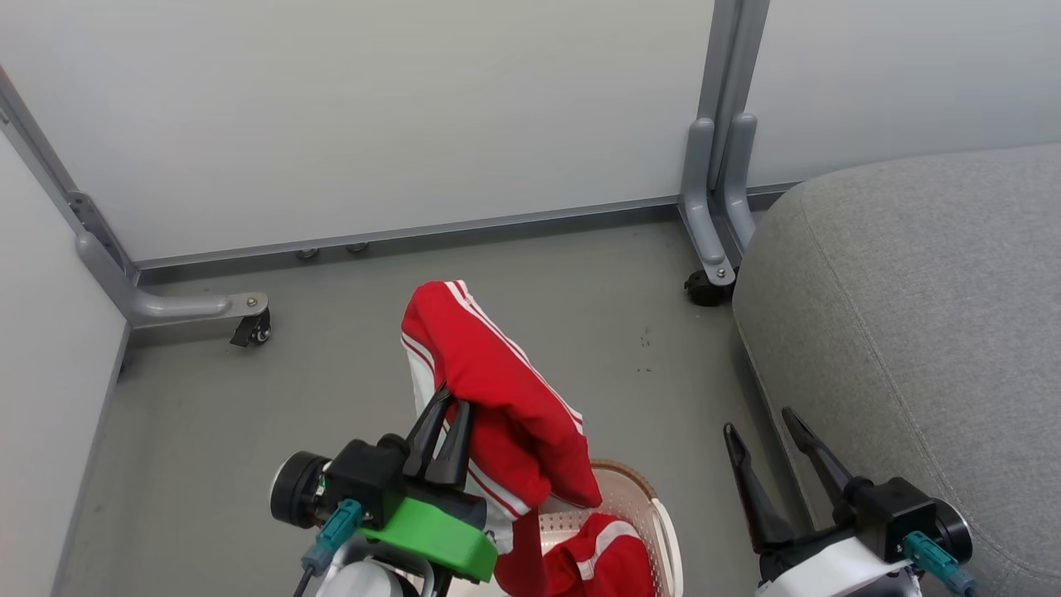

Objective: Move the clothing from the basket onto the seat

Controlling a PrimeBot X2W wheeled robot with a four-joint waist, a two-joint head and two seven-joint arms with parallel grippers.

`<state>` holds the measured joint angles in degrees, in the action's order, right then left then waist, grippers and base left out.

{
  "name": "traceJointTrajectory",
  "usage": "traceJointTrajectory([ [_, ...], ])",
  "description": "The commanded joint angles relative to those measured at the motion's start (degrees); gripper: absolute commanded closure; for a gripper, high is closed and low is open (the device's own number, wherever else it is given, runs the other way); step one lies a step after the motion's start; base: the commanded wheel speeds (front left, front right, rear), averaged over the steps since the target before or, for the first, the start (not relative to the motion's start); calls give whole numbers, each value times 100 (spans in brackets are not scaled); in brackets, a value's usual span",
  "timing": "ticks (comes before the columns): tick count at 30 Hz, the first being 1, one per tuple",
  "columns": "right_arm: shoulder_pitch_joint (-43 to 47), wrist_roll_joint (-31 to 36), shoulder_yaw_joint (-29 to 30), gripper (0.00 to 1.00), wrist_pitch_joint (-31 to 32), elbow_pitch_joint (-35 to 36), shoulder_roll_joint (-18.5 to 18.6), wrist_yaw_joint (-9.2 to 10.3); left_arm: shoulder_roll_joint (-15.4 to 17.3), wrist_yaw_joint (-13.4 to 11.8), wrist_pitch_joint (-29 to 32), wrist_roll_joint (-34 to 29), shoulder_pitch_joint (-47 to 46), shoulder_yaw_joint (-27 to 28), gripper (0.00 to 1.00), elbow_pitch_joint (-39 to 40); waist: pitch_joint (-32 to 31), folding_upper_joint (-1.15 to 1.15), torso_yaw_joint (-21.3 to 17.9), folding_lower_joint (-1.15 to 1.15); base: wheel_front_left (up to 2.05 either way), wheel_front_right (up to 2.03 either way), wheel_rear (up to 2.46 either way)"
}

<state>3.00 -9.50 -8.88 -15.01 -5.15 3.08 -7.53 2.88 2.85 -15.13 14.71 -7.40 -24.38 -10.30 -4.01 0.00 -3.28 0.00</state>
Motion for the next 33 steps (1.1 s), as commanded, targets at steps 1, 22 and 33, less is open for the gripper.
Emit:
traceJointTrajectory([
  [1,82,21,-47,0,-25,-24,36,8,3,2,-2,52,-99,-20,100,-13,1,0,-3,0,0,0,0],
  [22,-590,-81,-1589,0,-25,-759,363,8,3,-249,-2,504,-867,-940,100,129,151,0,44,0,0,0,0],
  [33,-703,-127,-1509,100,-25,-977,298,8,2,-379,-2,632,-1007,-1308,100,158,205,0,78,0,0,0,0],
])
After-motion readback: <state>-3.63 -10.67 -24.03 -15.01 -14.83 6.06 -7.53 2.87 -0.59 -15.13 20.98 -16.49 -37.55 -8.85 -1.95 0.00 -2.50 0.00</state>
